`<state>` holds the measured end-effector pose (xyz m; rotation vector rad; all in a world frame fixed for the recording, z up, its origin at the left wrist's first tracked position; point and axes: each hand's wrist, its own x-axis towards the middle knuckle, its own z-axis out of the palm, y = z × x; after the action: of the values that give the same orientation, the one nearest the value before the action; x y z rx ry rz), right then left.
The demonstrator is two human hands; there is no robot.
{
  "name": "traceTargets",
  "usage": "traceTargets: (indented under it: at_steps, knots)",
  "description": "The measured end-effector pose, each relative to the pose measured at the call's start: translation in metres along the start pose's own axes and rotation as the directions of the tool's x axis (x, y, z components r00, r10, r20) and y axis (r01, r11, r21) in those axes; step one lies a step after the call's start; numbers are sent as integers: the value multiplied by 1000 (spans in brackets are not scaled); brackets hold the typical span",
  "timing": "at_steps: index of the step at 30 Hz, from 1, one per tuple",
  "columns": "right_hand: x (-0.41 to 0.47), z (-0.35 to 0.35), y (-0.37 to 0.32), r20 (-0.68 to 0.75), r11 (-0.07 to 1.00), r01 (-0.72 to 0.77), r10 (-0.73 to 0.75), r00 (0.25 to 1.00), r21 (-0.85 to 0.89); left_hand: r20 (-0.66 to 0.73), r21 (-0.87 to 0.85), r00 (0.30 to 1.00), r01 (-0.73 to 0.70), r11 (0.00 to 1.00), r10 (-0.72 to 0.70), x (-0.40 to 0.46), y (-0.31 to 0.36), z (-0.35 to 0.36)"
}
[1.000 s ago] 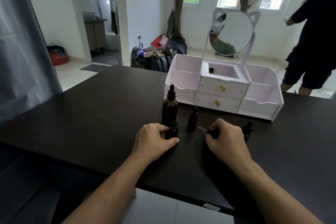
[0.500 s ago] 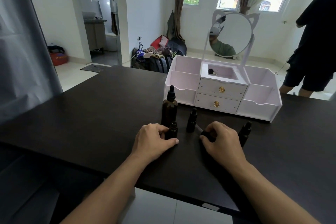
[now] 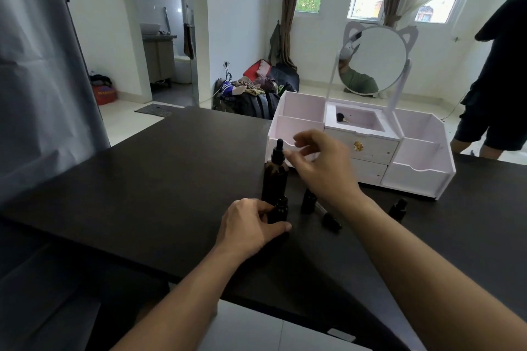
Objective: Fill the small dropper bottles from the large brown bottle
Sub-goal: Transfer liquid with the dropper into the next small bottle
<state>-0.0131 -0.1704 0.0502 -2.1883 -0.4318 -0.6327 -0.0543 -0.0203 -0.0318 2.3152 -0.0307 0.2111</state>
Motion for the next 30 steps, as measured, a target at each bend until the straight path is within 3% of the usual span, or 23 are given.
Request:
traceTargets:
  at_steps: [6, 30]
  knots:
    - [27, 16, -7, 144, 998, -9, 17, 989, -59, -9, -17, 1000, 30, 999, -30, 0, 0, -1]
    - [39, 24, -9, 47, 978, -118, 112, 993, 173, -23, -13, 1000, 12, 1000, -12, -1, 3, -2]
